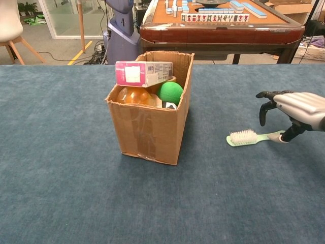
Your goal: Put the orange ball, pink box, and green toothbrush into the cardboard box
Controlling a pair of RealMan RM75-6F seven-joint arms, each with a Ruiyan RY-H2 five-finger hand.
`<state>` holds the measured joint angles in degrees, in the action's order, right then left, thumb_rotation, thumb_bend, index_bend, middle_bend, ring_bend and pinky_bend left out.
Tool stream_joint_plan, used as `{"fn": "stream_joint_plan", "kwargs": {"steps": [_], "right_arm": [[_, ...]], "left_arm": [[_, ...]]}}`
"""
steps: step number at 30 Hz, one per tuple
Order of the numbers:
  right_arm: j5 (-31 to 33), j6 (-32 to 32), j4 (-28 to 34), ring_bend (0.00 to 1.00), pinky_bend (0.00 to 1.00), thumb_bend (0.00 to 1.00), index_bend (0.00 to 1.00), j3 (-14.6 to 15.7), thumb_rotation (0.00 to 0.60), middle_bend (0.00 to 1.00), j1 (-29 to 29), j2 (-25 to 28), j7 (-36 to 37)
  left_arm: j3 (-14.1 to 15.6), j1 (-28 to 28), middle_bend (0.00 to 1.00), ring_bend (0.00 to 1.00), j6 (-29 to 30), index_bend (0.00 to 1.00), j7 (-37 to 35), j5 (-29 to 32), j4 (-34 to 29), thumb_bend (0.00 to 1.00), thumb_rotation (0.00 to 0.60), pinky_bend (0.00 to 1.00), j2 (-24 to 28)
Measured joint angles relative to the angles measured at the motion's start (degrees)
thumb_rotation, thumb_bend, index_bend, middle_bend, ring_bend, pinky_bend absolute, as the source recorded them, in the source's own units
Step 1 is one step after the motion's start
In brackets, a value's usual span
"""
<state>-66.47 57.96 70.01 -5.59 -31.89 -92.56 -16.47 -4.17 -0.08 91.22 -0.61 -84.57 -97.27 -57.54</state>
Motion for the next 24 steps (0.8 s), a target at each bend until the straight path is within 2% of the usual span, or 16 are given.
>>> {"fn": "stream_joint_plan", "kwargs": {"steps": [9,24], "right_arm": [[3.07,-3.03,3.72,0.00,0.00,0.38,0.45,-0.71,0.600,0.02,-0.53,1.13,-2.76],[8.80,-3.48,8.72,0.00,0.00,0.35,0.39,-0.82,0.600,0.00,-1.45,3.58,-11.52]], "left_arm": [[-0.04,0.12,0.28,0.26,0.31,0.26,-0.28,-0.10,-0.01,0.11,0.600,0.42,0.13],[0.07,0.12,0.28,0.26,0.35,0.26,0.01,-0.35,-0.06,0.11,0.600,0.42,0.07]]}}
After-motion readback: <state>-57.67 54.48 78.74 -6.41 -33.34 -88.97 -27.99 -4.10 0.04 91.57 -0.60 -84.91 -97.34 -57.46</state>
